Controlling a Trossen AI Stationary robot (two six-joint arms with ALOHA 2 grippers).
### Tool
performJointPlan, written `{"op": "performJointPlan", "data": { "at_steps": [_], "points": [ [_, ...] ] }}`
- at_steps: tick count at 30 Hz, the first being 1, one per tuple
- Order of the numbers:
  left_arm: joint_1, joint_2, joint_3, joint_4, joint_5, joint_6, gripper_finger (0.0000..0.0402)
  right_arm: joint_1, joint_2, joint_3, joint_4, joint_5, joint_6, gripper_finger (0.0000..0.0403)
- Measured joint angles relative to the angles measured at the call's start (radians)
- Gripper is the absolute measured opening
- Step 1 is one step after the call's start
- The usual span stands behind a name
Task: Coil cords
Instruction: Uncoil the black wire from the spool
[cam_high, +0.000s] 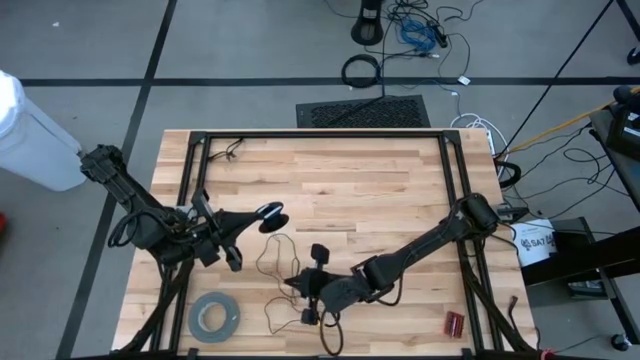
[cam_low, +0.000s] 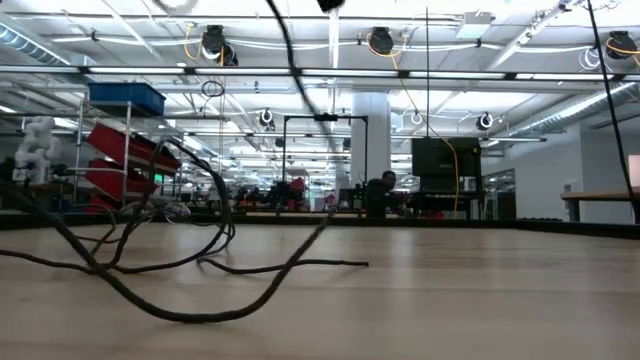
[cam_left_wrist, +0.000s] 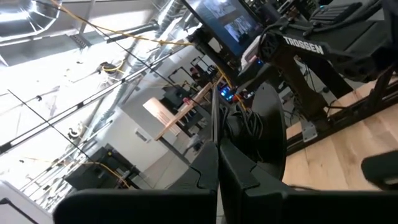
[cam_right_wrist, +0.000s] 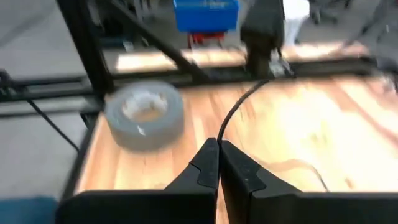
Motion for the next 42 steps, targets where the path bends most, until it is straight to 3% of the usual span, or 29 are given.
{"op": "performJointPlan", "data": {
  "at_steps": [6, 14, 19, 32, 42],
  "points": [
    [-0.018, 0.000, 0.000, 0.004, 0.001, 0.000, 0.0000, -0.004, -0.030, -0.001, -0.092, 0.011, 0.022, 0.0007],
    [-0.025, 0.000, 0.000, 0.003, 0.001, 0.003, 0.0000, 0.010, -0.252, 0.000, -0.351, 0.060, 0.016, 0.0035],
    [-0.025, 0.000, 0.000, 0.002, 0.002, -0.002, 0.0000, 0.010, -0.354, 0.000, -0.376, 0.075, -0.009, 0.0055],
    [-0.040, 0.000, 0.000, -0.039, 0.004, -0.037, 0.0000, -0.030, -0.197, 0.000, -0.165, 0.081, -0.155, 0.0128],
    [-0.043, 0.000, 0.000, -0.053, 0.004, -0.021, 0.0000, -0.072, -0.183, 0.000, -0.059, 0.112, -0.296, 0.0166]
  ]
}}
